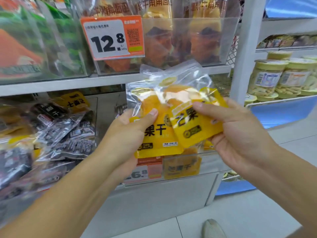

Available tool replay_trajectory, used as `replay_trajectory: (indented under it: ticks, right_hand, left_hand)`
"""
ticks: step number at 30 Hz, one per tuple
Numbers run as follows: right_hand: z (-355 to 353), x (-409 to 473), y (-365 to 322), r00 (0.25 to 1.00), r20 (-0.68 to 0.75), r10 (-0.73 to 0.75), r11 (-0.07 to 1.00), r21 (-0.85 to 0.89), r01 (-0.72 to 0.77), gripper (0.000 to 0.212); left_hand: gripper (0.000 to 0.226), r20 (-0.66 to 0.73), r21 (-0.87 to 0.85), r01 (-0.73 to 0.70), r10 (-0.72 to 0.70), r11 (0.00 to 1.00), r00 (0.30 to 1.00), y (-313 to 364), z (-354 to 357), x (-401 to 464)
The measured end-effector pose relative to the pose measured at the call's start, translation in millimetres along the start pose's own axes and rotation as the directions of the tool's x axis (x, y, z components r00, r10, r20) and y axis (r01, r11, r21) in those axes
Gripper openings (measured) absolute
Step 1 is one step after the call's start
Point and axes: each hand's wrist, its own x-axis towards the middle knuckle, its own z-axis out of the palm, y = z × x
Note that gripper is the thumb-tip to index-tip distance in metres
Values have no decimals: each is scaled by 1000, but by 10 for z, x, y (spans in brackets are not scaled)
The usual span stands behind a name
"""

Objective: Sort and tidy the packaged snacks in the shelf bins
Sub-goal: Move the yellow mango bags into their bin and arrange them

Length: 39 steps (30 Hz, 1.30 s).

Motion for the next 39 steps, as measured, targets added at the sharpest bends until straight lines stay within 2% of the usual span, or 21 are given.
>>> replay_trajectory:
  ticks: [3, 4, 6, 7, 9, 11, 14, 16, 18, 21, 25, 28, 31, 34, 36, 39]
  right_hand:
    - [39, -31, 92, 1000, -23, -12, 967, -253, 6, 41]
    - [49, -29, 102, 1000, -28, -13, 963, -269, 5, 39]
    - [61, 2, 129, 1000, -20, -3, 971, -238, -2, 32]
    - [75, 20, 140, 1000, -11, 4, 975, -224, -6, 33]
    - [84, 64, 169, 999, 8, -36, 965, -258, 37, 44]
    - [70, 81, 158, 993, 53, -106, 946, -302, 117, 58]
    - [17, 46, 123, 977, 193, -92, 905, -393, 162, 67]
    - [-18, 18, 122, 963, 260, -73, 891, -416, 180, 55]
    - [-49, 3, 119, 951, 301, -64, 891, -412, 190, 41]
    - [-102, 8, 92, 934, 356, 24, 905, -404, 130, 43]
    - [-159, 63, 7, 920, 389, 55, 937, -338, 87, 47]
    - [-178, 90, -37, 902, 421, 96, 927, -368, 74, 49]
    - [-232, 113, -30, 881, 443, 166, 897, -439, 51, 50]
    - [-272, 123, -33, 841, 479, 249, 849, -526, 48, 73]
    - [-286, 134, -36, 839, 478, 261, 854, -519, 31, 82]
    - [-307, 141, -60, 854, 476, 209, 875, -482, 54, 74]
  left_hand:
    - [51, 15, -113, -2, 4, 994, 1000, -1, 89, -11]
    - [52, 2, -130, -14, 15, 991, 1000, -1, 106, -6]
    - [35, -11, -99, -64, 63, 993, 998, -11, 174, -19]
    - [25, 6, -75, -75, 75, 994, 997, -11, 231, -53]
    - [20, 36, -65, -61, 63, 996, 997, -39, 334, -108]
    - [25, 24, -103, -72, 75, 992, 997, -70, 370, -105]
    - [50, 66, -156, -3, 14, 988, 998, 18, 428, -95]
    - [41, 147, -51, -19, 26, 999, 989, 35, 450, -86]
    - [30, 154, 51, -90, 81, 995, 985, 23, 428, -57]
    - [19, 115, 221, -182, 159, 958, 980, 20, 382, 14]
    - [33, 118, 272, -269, 246, 924, 962, 50, 377, 20]
    - [45, 78, 249, -295, 285, 922, 955, 61, 380, 22]
    - [45, 76, 201, -265, 254, 943, 964, 23, 399, 28]
    - [45, 70, 127, -279, 272, 952, 960, 11, 424, 20]
    - [47, 66, 89, -303, 298, 949, 952, 15, 427, 28]
    - [50, 73, 91, -312, 306, 946, 949, 14, 439, 35]
